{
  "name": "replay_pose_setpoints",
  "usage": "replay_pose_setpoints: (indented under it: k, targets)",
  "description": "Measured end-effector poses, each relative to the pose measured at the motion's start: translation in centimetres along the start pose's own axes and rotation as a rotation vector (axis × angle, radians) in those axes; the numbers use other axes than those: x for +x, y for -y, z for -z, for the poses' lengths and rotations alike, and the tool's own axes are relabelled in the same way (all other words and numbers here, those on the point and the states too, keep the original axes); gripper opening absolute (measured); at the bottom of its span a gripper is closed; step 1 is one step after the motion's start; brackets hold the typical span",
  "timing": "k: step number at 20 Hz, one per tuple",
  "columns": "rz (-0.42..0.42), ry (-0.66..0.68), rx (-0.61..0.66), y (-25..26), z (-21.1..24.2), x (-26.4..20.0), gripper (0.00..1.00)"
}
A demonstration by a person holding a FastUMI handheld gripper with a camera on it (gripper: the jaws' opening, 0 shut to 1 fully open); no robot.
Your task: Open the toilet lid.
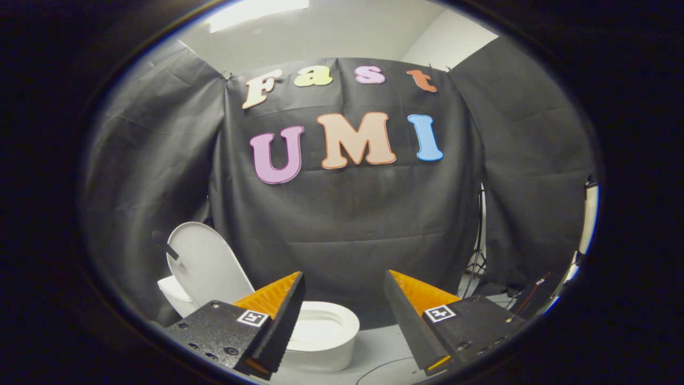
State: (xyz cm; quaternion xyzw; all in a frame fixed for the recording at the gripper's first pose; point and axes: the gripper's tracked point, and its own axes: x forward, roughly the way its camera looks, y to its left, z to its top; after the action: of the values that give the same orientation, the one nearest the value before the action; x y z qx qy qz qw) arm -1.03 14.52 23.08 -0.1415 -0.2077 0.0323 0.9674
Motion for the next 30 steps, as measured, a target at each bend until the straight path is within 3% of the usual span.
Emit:
replay_pose_setpoints:
  k: [15,21,30]
  targets:
    - [-0.002,-0.038,0.011,0.3,1.3,0.2,0.9]
    - [-0.045,-0.058,0.06,1.5,2.1,1.9,0.91]
    - [-0.062,-0.112,0.076,11.3,3.6,8.6,0.89]
